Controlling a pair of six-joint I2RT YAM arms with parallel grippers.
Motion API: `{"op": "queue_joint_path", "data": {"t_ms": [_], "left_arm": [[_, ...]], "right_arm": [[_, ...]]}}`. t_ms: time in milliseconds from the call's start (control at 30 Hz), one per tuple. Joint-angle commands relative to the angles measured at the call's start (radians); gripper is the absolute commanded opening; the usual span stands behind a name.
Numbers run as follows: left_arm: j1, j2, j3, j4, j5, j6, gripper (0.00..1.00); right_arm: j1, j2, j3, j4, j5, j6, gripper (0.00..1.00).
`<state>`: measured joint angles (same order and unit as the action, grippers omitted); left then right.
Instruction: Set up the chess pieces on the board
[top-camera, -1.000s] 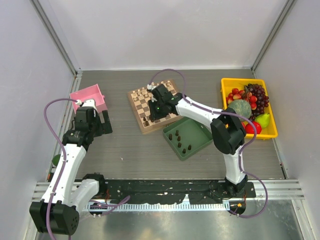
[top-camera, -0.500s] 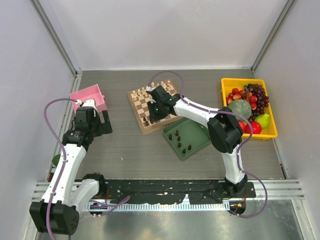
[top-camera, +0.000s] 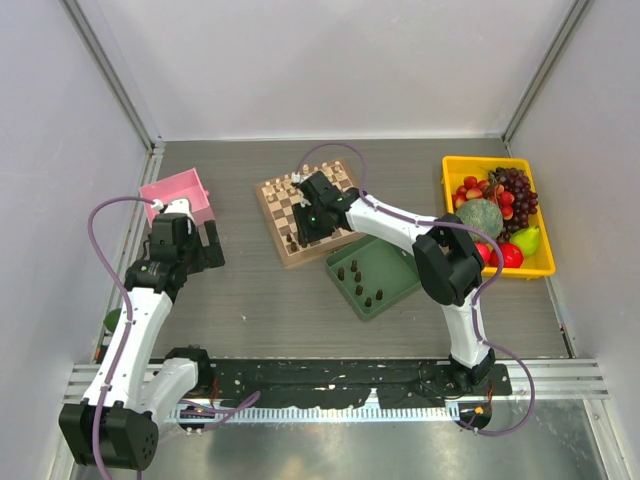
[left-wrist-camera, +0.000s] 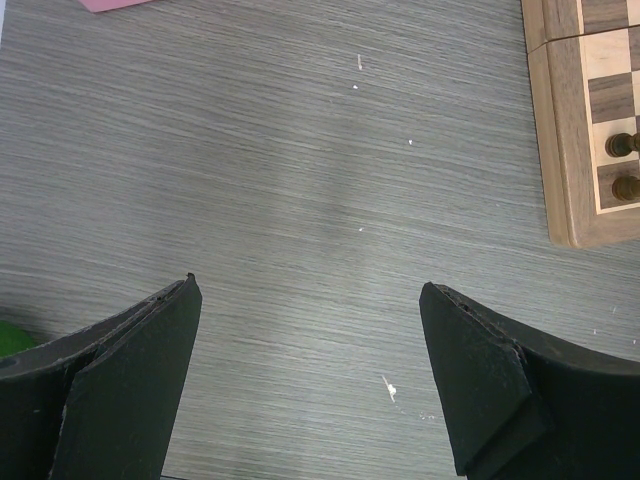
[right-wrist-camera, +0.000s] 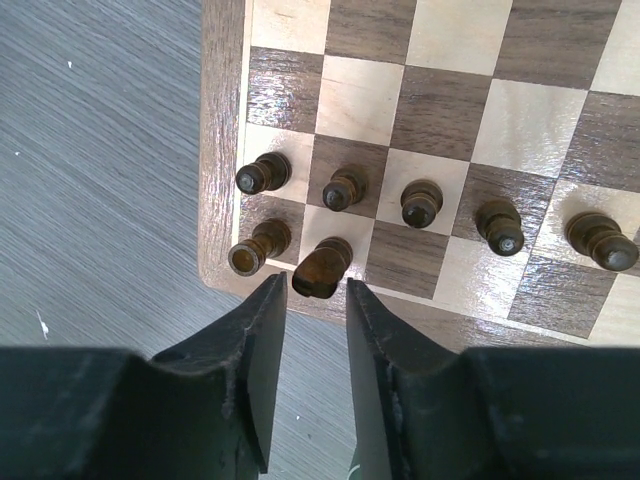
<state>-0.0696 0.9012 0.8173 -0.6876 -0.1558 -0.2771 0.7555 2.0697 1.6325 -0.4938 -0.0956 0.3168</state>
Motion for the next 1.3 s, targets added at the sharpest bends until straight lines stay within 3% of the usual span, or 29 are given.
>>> {"op": "queue_joint_path", "data": {"t_ms": [0, 367, 667, 967, 1267], "left_arm": [[0.007, 0.001, 0.045, 0.005, 0.009, 0.01, 0.99], [0.007, 0.002, 0.045, 0.007, 0.007, 0.012, 0.99], [0.005, 0.004, 0.046, 0.003, 0.012, 0.01, 0.99], [0.007, 0.004, 0.045, 0.003, -0.001, 0.01, 0.99], [0.007, 0.008, 0.045, 0.0, -0.01, 0.01, 0.99]], "right_arm": [[0.007, -0.01, 0.047, 0.014, -0.003, 0.001, 0.4], [0.007, -0.17, 0.026, -0.017, 0.063, -0.019, 0.49], [-0.057, -0.436, -0.243, -0.034, 0.188, 0.001, 0.49], [-0.091, -0.549, -0.445, -0.106, 0.208, 0.007, 0.49], [-0.09, -0.6, -0.545, -0.088, 0.157, 0.042, 0.48]]}}
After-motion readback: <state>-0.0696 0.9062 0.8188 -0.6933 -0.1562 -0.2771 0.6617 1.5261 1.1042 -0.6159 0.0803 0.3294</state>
